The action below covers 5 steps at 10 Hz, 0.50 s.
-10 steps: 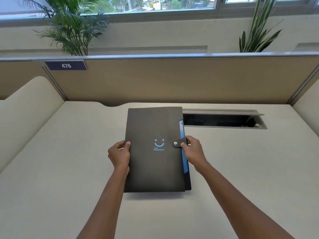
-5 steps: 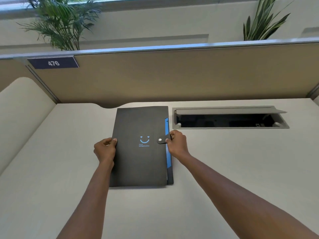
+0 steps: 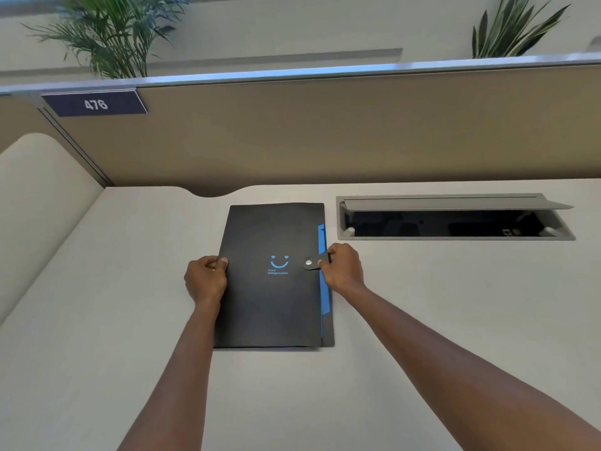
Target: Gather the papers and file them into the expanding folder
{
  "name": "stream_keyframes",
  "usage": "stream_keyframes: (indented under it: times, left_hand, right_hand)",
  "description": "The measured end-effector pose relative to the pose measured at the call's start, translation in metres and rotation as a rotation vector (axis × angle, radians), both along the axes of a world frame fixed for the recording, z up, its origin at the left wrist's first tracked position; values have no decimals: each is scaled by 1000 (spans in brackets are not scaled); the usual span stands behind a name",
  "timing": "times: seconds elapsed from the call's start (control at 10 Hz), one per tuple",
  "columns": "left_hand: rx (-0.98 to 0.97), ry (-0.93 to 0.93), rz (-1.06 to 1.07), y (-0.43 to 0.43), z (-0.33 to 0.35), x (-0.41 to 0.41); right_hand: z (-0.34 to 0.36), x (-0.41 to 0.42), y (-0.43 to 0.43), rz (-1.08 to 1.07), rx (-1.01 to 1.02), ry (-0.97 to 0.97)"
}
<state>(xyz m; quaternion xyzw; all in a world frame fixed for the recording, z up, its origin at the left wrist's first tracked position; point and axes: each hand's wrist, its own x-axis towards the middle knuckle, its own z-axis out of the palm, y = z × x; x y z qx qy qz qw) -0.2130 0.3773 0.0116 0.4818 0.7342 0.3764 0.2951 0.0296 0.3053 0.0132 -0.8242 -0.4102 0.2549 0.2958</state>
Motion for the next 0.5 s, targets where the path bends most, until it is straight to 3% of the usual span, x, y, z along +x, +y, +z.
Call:
stream_keyframes:
  times: [0.5]
  left_hand:
    - [-17,162,-91,-7,11,3]
  right_hand:
    - [10,10,-12,18,51,22]
